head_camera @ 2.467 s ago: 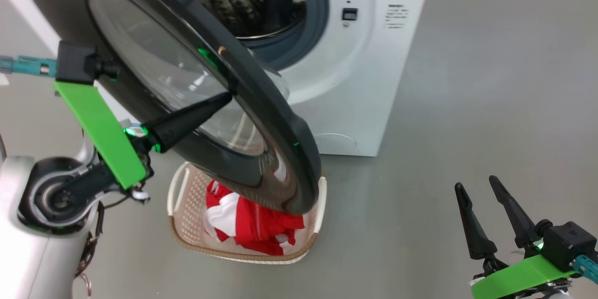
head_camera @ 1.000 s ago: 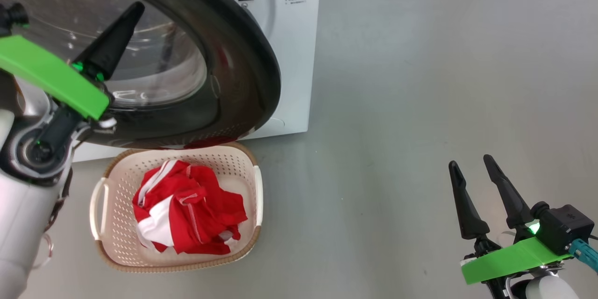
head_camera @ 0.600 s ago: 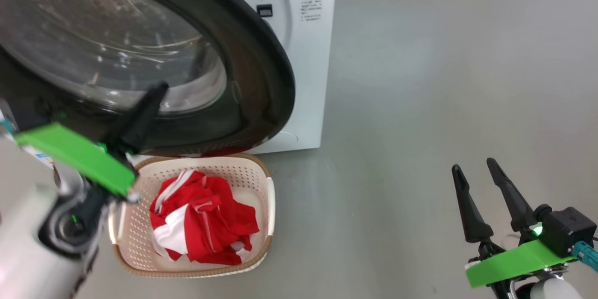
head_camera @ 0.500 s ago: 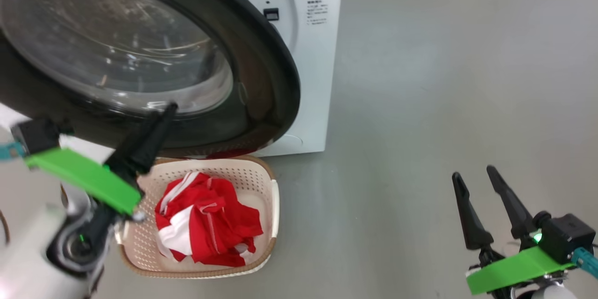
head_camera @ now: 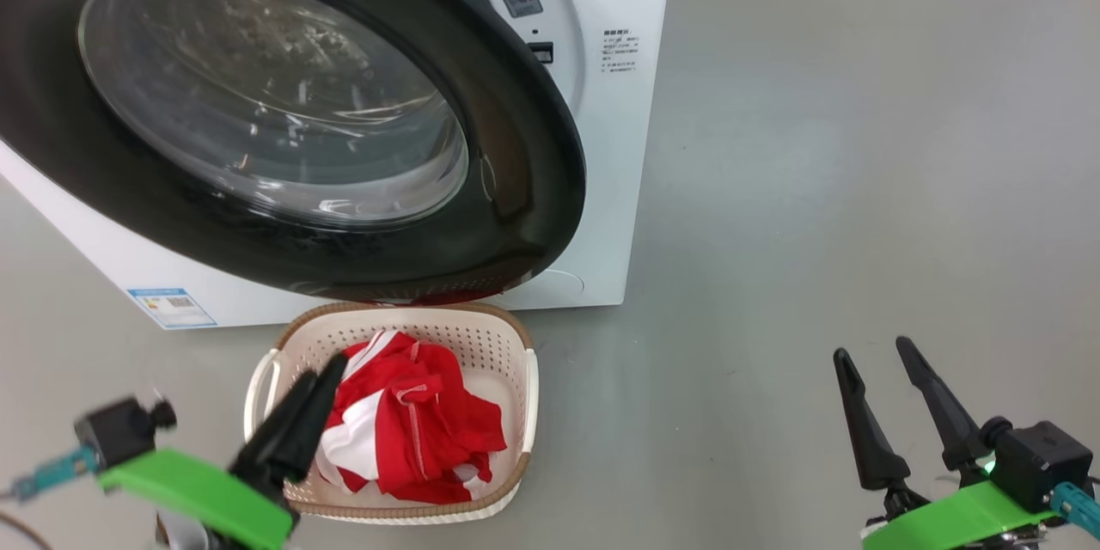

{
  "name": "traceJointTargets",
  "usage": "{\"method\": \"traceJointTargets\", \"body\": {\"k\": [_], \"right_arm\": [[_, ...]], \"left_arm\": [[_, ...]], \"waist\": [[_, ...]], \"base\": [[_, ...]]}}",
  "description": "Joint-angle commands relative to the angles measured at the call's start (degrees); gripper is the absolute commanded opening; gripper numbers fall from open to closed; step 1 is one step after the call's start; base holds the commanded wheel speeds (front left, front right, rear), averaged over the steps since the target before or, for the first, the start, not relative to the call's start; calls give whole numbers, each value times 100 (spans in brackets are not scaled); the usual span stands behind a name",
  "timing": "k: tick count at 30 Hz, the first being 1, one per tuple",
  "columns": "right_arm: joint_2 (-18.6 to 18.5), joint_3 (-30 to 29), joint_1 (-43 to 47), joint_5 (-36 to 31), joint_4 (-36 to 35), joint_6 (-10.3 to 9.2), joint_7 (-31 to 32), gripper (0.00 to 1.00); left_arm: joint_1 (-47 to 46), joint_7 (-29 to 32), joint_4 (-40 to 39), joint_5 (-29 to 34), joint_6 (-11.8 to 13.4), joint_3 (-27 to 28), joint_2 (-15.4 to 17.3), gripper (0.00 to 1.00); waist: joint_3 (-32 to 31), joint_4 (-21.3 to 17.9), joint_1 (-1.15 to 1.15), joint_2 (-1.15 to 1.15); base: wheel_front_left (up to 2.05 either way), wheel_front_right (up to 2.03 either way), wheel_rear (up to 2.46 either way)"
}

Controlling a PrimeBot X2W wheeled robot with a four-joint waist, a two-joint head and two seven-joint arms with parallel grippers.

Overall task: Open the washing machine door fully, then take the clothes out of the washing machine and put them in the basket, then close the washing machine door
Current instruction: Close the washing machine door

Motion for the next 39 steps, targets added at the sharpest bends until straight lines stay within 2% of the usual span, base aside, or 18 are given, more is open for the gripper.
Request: {"method": "traceJointTargets", "body": {"k": [1, 7, 12, 26, 39], "right_arm": [[-110, 106, 15, -12, -130, 36, -37, 100], [-118, 43, 136, 1, -124, 36, -37, 100], [-120, 8, 197, 6, -119, 36, -37, 100], [-134, -56, 237, 13, -110, 36, -37, 100], [-107, -109, 269, 15, -123, 36, -37, 100]], "left_arm": [[10, -111, -133, -25, -38, 210, 192, 100], [614, -312, -14, -115, -38, 377, 68, 100], [981, -366, 222, 279, -38, 621, -46, 100], [1503, -371, 482, 2692, -38, 2100, -1036, 100], [1798, -372, 167, 5056, -38, 3206, -1778, 100]], "waist": [[-16, 4, 0, 0], [-61, -6, 0, 0], [-96, -30, 0, 0], [-151, -60, 0, 0], [-195, -118, 0, 0]], "base": [[0, 0, 0], [0, 0, 0], [0, 0, 0], [0, 0, 0], [0, 0, 0]]}}
